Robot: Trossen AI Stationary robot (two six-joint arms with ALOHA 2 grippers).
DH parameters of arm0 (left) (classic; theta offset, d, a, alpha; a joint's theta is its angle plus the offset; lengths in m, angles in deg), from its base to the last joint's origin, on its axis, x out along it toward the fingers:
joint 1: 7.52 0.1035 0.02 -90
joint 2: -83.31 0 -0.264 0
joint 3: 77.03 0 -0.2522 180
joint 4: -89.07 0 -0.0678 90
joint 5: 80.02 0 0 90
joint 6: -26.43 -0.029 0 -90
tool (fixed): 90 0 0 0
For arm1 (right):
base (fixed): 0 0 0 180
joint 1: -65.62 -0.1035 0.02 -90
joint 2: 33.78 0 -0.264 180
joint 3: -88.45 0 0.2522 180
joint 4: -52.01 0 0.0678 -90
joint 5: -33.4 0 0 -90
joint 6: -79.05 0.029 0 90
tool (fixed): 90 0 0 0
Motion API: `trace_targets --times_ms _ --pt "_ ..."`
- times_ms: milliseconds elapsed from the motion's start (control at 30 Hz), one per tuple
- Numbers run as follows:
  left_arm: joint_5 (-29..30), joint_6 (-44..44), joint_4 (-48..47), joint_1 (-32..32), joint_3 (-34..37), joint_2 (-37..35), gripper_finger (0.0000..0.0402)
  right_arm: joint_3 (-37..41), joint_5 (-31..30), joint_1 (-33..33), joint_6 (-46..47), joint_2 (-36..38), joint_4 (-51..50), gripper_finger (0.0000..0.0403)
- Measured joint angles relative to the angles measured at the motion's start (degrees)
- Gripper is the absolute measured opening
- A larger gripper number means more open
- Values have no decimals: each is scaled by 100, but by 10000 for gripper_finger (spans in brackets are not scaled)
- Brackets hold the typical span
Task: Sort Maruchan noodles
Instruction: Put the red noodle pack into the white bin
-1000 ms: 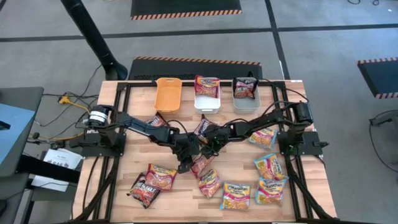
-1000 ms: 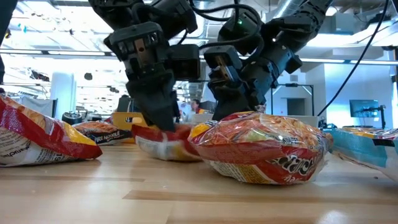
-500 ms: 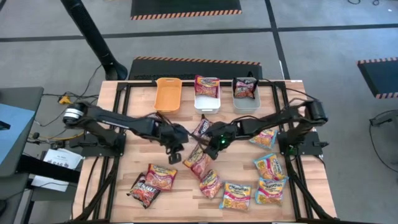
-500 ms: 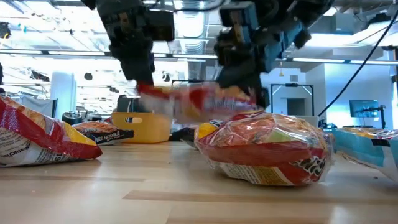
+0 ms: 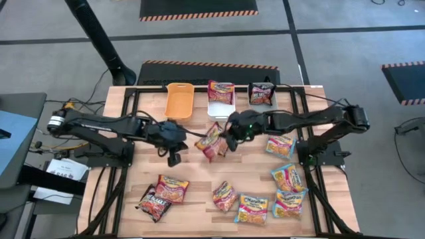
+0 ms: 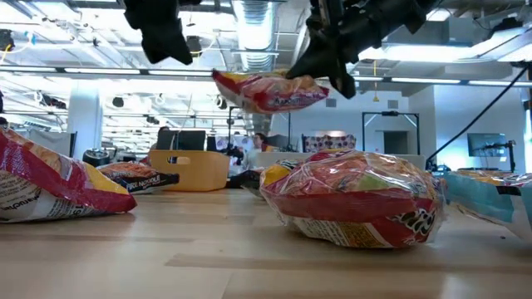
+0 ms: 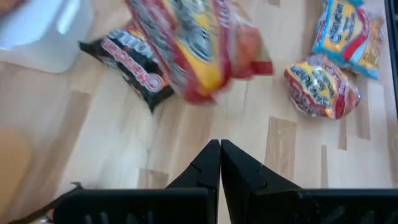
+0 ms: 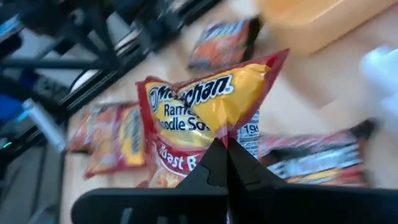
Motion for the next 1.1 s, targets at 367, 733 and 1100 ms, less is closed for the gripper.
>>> trace_targets --times_ms 367,733,1100 --pt "20 -46 -410 -2 -4 -344 0 -2 -390 1259 -766 109 641 3" --pt "20 -81 -526 -4 -4 -346 0 -2 -509 2080 -686 -284 1729 4" --pt "20 -153 -557 -4 -4 -346 0 0 -1624 2135 -26 -1256 2340 5"
